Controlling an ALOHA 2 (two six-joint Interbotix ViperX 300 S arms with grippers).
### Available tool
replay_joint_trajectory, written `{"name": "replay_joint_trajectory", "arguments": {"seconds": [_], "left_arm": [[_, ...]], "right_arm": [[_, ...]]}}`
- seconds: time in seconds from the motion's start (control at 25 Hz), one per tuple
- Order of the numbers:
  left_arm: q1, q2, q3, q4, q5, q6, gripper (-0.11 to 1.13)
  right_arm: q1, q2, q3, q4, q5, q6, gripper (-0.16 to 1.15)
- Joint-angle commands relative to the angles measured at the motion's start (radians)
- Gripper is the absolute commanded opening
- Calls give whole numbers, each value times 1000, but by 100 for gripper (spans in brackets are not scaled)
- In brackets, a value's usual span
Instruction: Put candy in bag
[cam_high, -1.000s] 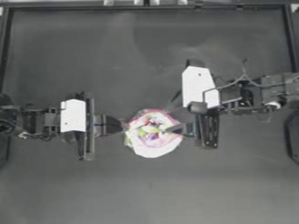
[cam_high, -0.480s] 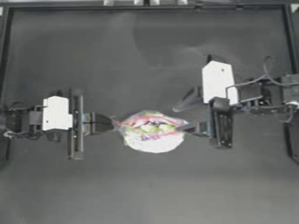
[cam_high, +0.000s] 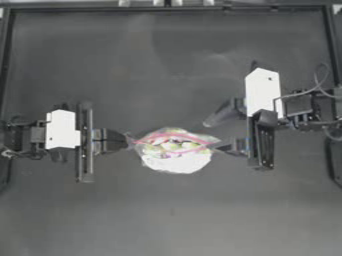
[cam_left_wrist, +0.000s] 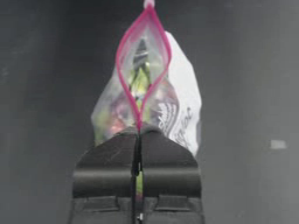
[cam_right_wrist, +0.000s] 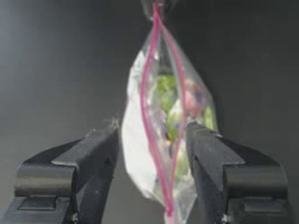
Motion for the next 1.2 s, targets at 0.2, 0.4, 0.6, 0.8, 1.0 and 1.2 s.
{"name": "replay_joint_trajectory", "arguments": {"seconds": [0.2,0.4,0.6,0.8,1.0,1.2], "left_arm": [[-12,-25,-15,6,-3,3,52],[-18,-25,-23,3,-3,-5,105],[-18,-26,-26,2,2,-5,99],[-17,-55,-26,0,38,-6,103],[-9,-121,-26,0,118,-6,102],[-6,-213,-26,0,218,-6,101]], "right_arm": [[2,-17,5,-2,-41,-3,83],[2,-17,15,-5,-64,-5,83],[2,-17,23,-5,-71,-5,83],[2,-18,35,-11,-87,-5,83],[2,-35,71,-25,-149,-5,83],[2,-80,127,-26,-221,-5,85]]}}
